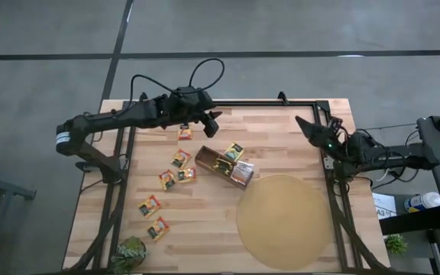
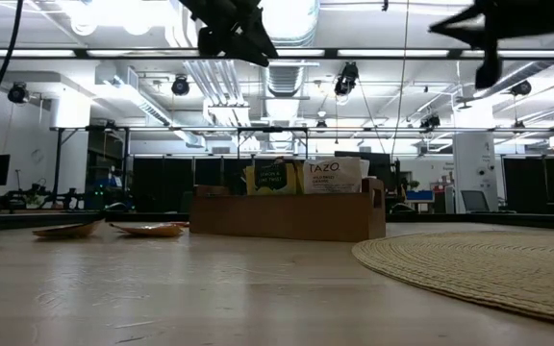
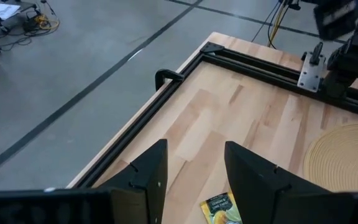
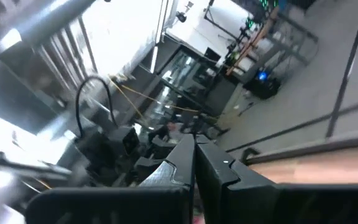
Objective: Pick & Place Tea
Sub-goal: Put the yellow tea bag into the middle section of the wooden organizer
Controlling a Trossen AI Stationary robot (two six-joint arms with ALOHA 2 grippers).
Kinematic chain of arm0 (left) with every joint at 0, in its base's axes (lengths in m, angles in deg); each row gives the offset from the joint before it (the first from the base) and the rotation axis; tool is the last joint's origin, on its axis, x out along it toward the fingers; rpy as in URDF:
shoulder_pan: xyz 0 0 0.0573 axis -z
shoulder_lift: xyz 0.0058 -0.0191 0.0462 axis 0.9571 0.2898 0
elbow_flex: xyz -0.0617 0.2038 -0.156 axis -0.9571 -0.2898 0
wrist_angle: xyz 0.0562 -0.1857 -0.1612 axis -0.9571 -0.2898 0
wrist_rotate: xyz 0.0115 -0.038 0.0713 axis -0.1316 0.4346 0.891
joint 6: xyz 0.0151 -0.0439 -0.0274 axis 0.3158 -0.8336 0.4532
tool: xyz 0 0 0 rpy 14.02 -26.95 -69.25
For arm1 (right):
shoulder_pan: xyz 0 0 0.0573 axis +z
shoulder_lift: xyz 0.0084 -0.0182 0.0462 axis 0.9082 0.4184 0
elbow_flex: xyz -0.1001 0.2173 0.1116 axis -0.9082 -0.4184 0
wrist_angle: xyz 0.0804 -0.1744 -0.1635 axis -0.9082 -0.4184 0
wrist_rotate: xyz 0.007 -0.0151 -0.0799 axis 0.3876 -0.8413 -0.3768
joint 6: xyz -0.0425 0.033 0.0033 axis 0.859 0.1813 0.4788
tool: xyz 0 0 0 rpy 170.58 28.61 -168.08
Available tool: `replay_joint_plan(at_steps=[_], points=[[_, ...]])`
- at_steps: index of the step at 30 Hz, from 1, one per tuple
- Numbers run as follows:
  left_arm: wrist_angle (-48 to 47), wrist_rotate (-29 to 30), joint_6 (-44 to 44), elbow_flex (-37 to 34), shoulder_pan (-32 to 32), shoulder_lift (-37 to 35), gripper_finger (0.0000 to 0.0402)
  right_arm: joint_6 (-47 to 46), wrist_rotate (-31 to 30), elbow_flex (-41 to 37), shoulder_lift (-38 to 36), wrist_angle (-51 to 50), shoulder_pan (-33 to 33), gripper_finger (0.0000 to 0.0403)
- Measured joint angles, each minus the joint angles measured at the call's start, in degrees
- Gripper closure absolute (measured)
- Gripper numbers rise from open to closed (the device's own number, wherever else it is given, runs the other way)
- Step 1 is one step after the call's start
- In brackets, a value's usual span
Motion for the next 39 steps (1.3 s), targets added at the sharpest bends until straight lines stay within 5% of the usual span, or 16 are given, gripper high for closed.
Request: replay_joint_plan(at_steps=[6, 12, 20, 26, 33, 39], points=[[-1.83, 0.00, 1.06, 0.00, -0.25, -1.28, 0.0248, 11.52, -0.09, 10.32, 11.95, -1.58, -0.04, 0.0394], [-4.73, -0.03, 3.49, -0.09, -1.14, -3.07, 0.0248, -0.67, 0.37, 20.05, 21.89, -22.88, -2.21, 0.0382], [-6.42, -0.88, 7.70, -0.09, -3.05, -4.63, 0.0248, -7.02, 15.51, 29.14, 31.93, -37.72, -6.96, 0.0282], [-7.90, -0.86, 7.92, -0.09, -4.85, -6.05, 0.0248, -6.66, 19.92, 38.41, 40.21, -53.97, -11.07, 0.0217], [-9.03, -0.90, 8.87, -0.09, -6.27, -6.83, 0.0248, -3.78, 21.22, 52.61, 53.77, -71.29, -15.08, 0.0207], [-9.27, -0.90, 8.86, -0.09, -6.76, -7.13, 0.0248, 1.10, 21.49, 63.16, 64.24, -73.64, -15.41, 0.0207]])
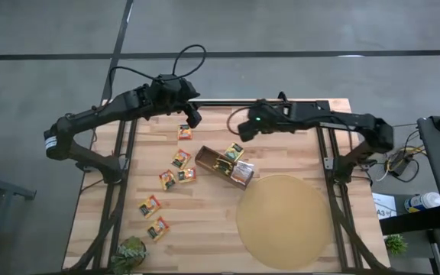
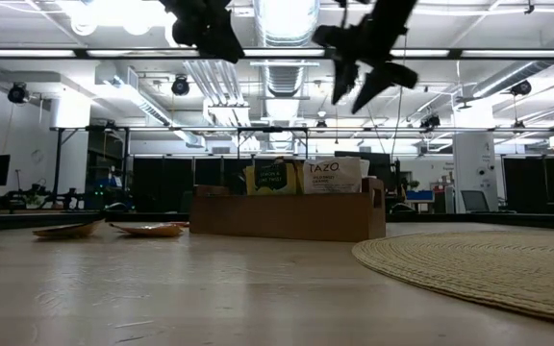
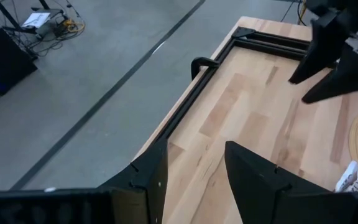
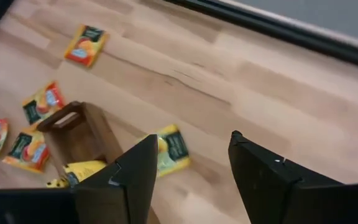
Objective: Pick & Place Tea
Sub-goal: Put the yellow tea bag into the middle section of the wooden organizer
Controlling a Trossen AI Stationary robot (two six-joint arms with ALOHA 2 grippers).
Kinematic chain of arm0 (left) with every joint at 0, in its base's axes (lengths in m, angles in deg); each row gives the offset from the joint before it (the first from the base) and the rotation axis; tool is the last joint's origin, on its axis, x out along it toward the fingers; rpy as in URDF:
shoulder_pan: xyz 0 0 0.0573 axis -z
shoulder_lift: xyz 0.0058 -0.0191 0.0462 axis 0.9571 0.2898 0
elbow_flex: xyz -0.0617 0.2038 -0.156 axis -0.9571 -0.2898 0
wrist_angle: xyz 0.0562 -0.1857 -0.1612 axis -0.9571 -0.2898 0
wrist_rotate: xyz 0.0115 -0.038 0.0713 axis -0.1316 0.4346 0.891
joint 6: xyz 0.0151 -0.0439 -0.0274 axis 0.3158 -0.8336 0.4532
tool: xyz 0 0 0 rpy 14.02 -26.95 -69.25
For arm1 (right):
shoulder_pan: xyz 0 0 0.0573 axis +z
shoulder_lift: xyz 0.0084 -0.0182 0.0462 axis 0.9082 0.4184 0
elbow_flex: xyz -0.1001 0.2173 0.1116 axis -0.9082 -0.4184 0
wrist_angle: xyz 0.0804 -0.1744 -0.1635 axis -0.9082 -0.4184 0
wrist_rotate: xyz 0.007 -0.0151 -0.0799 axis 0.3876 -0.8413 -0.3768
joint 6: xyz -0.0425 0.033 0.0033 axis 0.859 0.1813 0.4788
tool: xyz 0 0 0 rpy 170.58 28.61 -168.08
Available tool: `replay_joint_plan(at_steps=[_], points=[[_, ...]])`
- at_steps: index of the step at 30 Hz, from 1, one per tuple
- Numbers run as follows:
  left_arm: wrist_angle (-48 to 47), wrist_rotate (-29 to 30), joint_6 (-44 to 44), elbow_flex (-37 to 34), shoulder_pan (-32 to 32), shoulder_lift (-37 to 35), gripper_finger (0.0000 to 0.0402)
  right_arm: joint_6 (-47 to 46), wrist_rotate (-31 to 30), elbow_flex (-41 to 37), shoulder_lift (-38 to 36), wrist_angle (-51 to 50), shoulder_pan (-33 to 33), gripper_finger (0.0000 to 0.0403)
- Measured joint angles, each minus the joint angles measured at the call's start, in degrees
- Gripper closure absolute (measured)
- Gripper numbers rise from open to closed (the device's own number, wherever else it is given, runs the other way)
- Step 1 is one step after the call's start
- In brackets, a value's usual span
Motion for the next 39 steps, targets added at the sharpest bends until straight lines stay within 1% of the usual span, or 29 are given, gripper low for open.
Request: replay_joint_plan(at_steps=[4, 9, 12, 16, 18, 20, 22, 24, 26, 30, 33, 36, 39], points=[[-0.14, 0.00, -0.04, 0.00, -0.11, -0.07, 0.0248, 6.07, 0.65, 6.55, 5.78, -0.07, 0.03, 0.0207], [-0.12, 0.00, -0.06, 0.00, -0.26, -0.16, 0.0248, 11.10, 7.70, 13.06, 11.62, 0.00, 0.01, 0.0207], [-0.09, 0.01, -0.15, 0.00, -0.47, -0.32, 0.0248, 13.30, 9.26, 16.05, 14.46, -0.14, 0.08, 0.0207], [-0.65, 0.02, -0.32, 0.00, -0.63, -0.46, 0.0248, 13.10, 10.45, 18.53, 16.83, -1.28, 0.12, 0.0207], [-1.12, 0.02, -0.32, 0.00, -0.75, -0.85, 0.0248, 12.95, 10.75, 18.92, 17.17, -1.94, 0.16, 0.0207], [-1.61, 0.00, -0.32, 0.00, -1.02, -1.29, 0.0248, 14.38, 12.65, 18.91, 17.18, -1.89, 0.19, 0.0207], [-1.93, 0.02, -0.32, 0.00, -1.26, -1.82, 0.0248, 15.20, 13.24, 18.86, 17.31, -2.12, 0.15, 0.0207], [-2.19, 0.03, -0.32, 0.00, -1.61, -2.38, 0.0248, 10.97, 13.29, 18.86, 17.61, -4.02, -0.48, 0.0206], [-2.30, 0.04, -0.54, 0.00, -1.80, -2.99, 0.0248, 9.68, 14.30, 18.82, 18.99, -6.83, -1.27, 0.0201], [-2.41, 0.02, -1.02, 0.00, -2.01, -3.89, 0.0248, 9.46, 15.24, 18.35, 23.26, -11.70, -2.09, 0.0175], [-2.49, 0.04, -1.08, 0.00, -2.14, -4.33, 0.0248, 9.04, 17.95, 18.35, 26.20, -12.84, -2.19, 0.0145], [-2.72, 0.04, -1.38, 0.00, -2.23, -4.58, 0.0248, 8.35, 18.49, 18.35, 28.67, -13.80, -2.22, 0.0114], [-2.92, 0.02, -1.97, 0.00, -2.23, -4.70, 0.0248, 7.25, 18.07, 18.35, 29.40, -14.23, -2.28, 0.0088]])
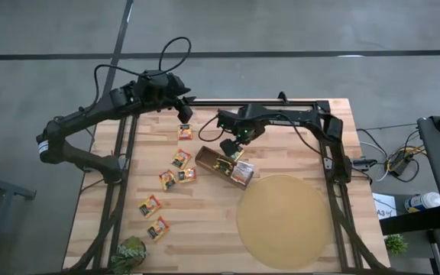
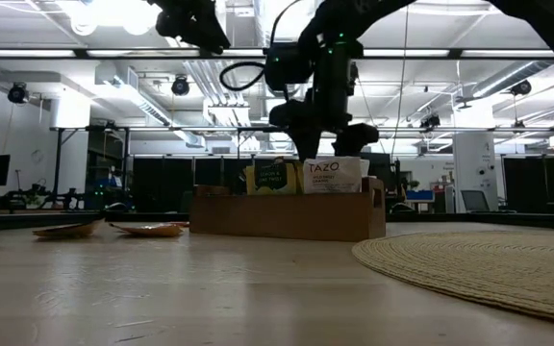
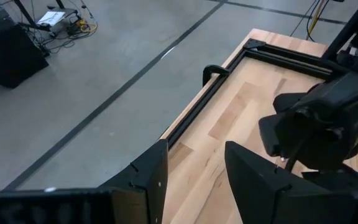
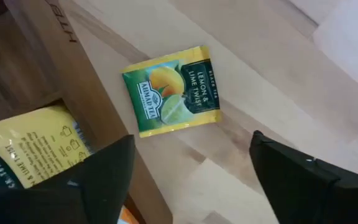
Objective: Pick & Place Tea
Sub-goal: Put the yellow tea bag into the middle section of the wooden organizer
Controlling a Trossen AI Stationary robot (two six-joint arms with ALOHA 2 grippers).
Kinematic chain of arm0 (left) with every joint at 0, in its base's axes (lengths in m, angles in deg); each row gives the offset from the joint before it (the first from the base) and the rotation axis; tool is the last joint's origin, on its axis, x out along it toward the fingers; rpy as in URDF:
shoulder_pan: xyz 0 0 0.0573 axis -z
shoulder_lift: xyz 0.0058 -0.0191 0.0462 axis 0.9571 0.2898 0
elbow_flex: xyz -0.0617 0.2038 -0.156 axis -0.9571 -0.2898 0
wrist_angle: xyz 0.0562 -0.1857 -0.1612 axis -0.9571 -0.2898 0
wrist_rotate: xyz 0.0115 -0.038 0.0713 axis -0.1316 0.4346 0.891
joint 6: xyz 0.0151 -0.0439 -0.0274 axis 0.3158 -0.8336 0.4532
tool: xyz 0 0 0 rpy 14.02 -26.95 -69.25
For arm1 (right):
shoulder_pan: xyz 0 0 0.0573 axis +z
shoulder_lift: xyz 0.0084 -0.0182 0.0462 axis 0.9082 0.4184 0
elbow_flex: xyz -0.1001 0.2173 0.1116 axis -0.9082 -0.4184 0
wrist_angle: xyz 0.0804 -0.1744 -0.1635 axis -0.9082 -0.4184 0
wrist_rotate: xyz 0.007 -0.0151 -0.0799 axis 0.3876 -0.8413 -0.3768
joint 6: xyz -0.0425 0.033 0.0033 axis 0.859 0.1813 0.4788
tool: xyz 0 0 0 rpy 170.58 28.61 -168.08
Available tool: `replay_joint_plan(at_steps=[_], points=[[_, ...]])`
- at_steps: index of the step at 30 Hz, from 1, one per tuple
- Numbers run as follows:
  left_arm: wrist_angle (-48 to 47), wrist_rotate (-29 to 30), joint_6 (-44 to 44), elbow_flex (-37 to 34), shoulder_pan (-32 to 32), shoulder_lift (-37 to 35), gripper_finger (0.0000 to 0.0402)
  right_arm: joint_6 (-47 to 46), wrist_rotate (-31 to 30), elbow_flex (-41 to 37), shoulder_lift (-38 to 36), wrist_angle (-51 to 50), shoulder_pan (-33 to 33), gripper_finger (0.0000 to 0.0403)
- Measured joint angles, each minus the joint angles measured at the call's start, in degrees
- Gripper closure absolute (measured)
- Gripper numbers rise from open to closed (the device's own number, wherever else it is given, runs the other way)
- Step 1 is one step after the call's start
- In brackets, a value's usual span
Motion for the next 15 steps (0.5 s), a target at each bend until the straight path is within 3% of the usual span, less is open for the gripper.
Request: replay_joint_plan(at_steps=[6, 15], points=[[-0.97, 0.00, -0.08, 0.00, 0.00, -0.11, 0.0248, -2.00, -0.63, -1.55, 0.82, 2.03, 0.04, 0.0066], [-0.94, 0.00, -0.08, 0.00, 0.00, -0.11, 0.0248, -2.24, -0.83, -2.24, 6.34, 2.85, -0.07, 0.0076]])
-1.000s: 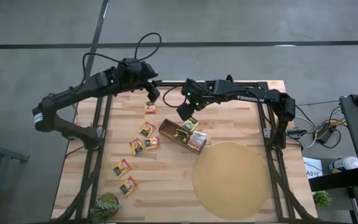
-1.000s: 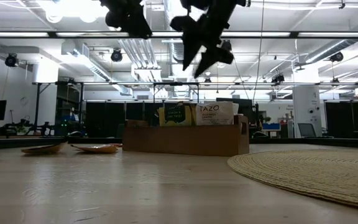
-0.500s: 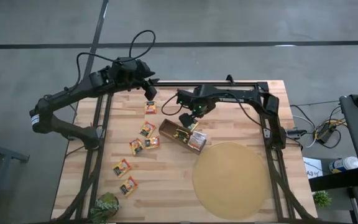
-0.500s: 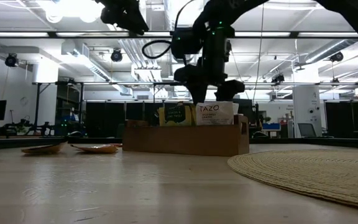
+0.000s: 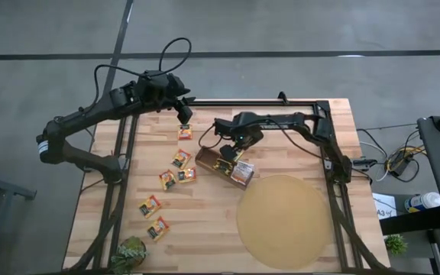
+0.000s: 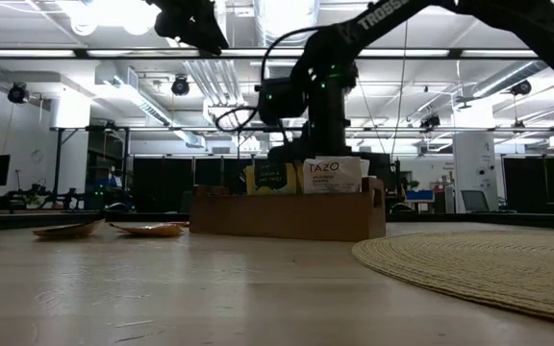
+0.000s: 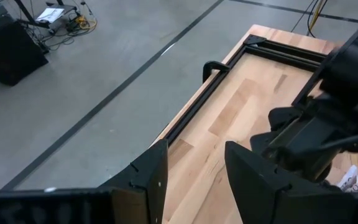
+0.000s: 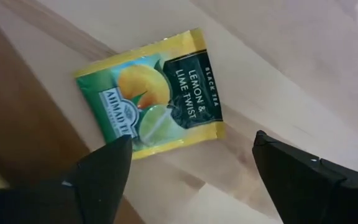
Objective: Pick & Place Tea
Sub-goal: Put the yellow tea bag into the middle section of the wooden organizer
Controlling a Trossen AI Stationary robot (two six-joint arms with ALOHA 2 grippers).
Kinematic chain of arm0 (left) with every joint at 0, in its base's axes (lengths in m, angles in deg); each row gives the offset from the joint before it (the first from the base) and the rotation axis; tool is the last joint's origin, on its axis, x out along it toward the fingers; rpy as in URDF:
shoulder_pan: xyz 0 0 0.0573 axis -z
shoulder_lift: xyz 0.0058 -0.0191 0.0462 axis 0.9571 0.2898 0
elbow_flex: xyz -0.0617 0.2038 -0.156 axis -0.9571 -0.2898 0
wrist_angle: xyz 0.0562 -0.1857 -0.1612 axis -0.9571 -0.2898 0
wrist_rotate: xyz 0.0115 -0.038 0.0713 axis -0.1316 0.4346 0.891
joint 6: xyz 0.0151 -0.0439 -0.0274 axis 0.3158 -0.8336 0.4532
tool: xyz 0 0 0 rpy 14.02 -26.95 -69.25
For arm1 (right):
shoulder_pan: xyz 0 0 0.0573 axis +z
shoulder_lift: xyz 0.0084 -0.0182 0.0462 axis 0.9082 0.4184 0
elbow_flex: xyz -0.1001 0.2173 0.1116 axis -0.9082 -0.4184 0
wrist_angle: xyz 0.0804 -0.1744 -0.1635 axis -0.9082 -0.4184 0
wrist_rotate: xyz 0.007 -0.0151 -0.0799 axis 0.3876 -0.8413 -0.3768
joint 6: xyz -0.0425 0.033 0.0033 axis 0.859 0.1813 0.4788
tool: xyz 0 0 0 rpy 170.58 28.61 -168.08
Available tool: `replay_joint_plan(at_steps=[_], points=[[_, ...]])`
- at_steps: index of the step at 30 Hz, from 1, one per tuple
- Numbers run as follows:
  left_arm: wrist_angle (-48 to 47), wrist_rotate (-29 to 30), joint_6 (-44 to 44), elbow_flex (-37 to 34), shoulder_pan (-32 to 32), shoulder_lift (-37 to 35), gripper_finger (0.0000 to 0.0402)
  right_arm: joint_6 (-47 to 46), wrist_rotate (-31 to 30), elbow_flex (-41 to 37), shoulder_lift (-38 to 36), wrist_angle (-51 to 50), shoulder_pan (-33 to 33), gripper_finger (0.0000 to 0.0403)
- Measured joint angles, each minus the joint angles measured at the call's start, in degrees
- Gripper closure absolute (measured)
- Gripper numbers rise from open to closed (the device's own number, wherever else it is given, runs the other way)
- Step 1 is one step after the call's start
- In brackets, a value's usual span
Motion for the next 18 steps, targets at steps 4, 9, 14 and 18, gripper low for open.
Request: replay_joint_plan(at_steps=[4, 9, 14, 18], points=[[-0.01, 0.00, 0.00, 0.00, 0.00, 0.00, 0.0248, 0.95, 0.04, -0.03, 1.90, 1.18, -0.17, 0.0076], [-0.04, 0.00, 0.03, 0.00, 0.00, 0.00, 0.0248, 1.33, 0.25, -0.37, 2.42, 2.85, -0.93, 0.0077], [-0.15, 0.00, 0.04, 0.00, 0.00, 0.00, 0.0248, 1.26, 0.56, -1.08, 2.28, 3.29, -1.42, 0.0113], [-0.15, 0.00, 0.22, 0.00, 0.00, 0.00, 0.0248, 1.39, 0.89, -1.22, 2.28, 3.29, -1.55, 0.0208]])
